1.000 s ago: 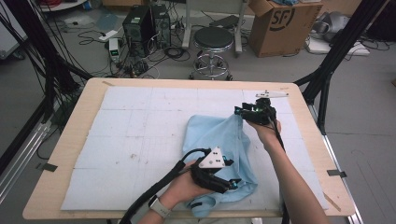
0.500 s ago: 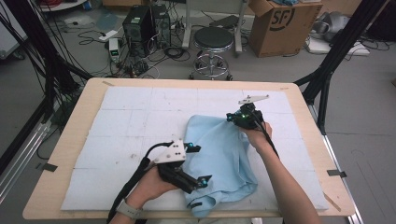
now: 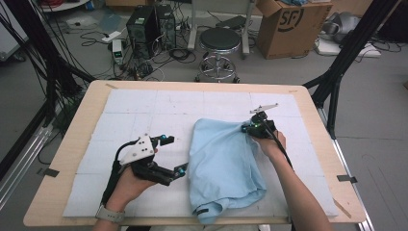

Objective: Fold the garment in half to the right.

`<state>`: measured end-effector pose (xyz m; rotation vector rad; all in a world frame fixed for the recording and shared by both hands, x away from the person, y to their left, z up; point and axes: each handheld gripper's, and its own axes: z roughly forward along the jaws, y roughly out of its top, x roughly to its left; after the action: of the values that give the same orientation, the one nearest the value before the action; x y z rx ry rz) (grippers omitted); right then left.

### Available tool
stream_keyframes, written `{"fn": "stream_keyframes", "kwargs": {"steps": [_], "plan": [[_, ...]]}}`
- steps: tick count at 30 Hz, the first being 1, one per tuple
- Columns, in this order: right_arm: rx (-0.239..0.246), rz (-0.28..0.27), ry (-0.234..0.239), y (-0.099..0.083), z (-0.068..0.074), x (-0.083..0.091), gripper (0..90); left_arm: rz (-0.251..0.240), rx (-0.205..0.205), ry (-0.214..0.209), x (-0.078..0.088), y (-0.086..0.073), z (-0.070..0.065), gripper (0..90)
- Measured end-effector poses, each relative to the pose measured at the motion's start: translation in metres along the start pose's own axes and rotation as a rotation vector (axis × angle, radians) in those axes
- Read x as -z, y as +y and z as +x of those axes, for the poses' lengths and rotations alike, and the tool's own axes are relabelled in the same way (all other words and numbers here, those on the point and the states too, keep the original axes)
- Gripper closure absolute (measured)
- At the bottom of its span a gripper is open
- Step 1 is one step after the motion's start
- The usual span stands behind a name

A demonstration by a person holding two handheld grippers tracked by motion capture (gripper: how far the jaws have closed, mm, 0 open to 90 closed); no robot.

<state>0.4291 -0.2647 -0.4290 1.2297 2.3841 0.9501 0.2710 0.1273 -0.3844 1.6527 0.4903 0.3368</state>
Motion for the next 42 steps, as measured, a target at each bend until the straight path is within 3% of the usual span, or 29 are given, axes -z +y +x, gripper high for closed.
{"fn": "stream_keyframes", "kwargs": {"steps": [2, 4, 7, 9, 15, 17, 21, 25, 29, 33, 36, 38, 42], "plan": [[-0.006, 0.012, -0.007, -0.006, -0.004, -0.002, 90.0, 0.008, 0.005, 0.023, 0.006, -0.003, 0.004, 4.5], [-0.03, -0.012, 0.012, -0.011, -0.007, -0.001, 90.0, 0.011, 0.004, 0.052, 0.014, -0.008, 0.009, 4.4], [-0.003, -0.012, 0.003, -0.011, -0.007, -0.001, 90.0, -0.001, 0.022, 0.091, 0.025, -0.012, 0.016, 4.4], [-0.024, -0.019, 0.001, -0.011, -0.01, -0.001, 90.0, -0.01, 0.034, 0.111, 0.031, -0.014, 0.021, 4.5], [-0.011, -0.04, -0.028, -0.011, -0.013, 0.004, 90.0, -0.025, 0.053, 0.144, 0.047, -0.018, 0.029, 4.4], [-0.04, -0.095, 0.011, -0.011, -0.012, 0.018, 90.0, -0.03, 0.055, 0.156, 0.053, -0.019, 0.032, 4.4], [0.002, -0.154, 0.08, -0.011, 0.005, 0.043, 89.9, -0.042, 0.071, 0.173, 0.059, -0.021, 0.037, 4.5], [0.044, -0.156, 0.151, -0.02, 0.029, 0.058, 89.6, -0.041, 0.074, 0.182, 0.062, -0.023, 0.038, 4.4], [0.077, -0.128, 0.197, -0.03, 0.044, 0.056, 89.6, -0.041, 0.087, 0.187, 0.062, -0.025, 0.04, 4.5], [0.113, -0.057, 0.174, -0.043, 0.05, 0.047, 89.6, -0.036, 0.087, 0.184, 0.062, -0.025, 0.041, 4.5], [0.08, -0.022, 0.153, -0.058, 0.044, 0.043, 89.7, -0.035, 0.087, 0.185, 0.061, -0.026, 0.041, 4.4], [0.038, -0.045, 0.153, -0.069, 0.038, 0.046, 89.8, -0.031, 0.085, 0.186, 0.061, -0.026, 0.041, 4.5], [0.013, -0.052, 0.108, -0.082, 0.034, 0.058, 89.9, -0.025, 0.09, 0.193, 0.062, -0.028, 0.042, 4.5]]}}
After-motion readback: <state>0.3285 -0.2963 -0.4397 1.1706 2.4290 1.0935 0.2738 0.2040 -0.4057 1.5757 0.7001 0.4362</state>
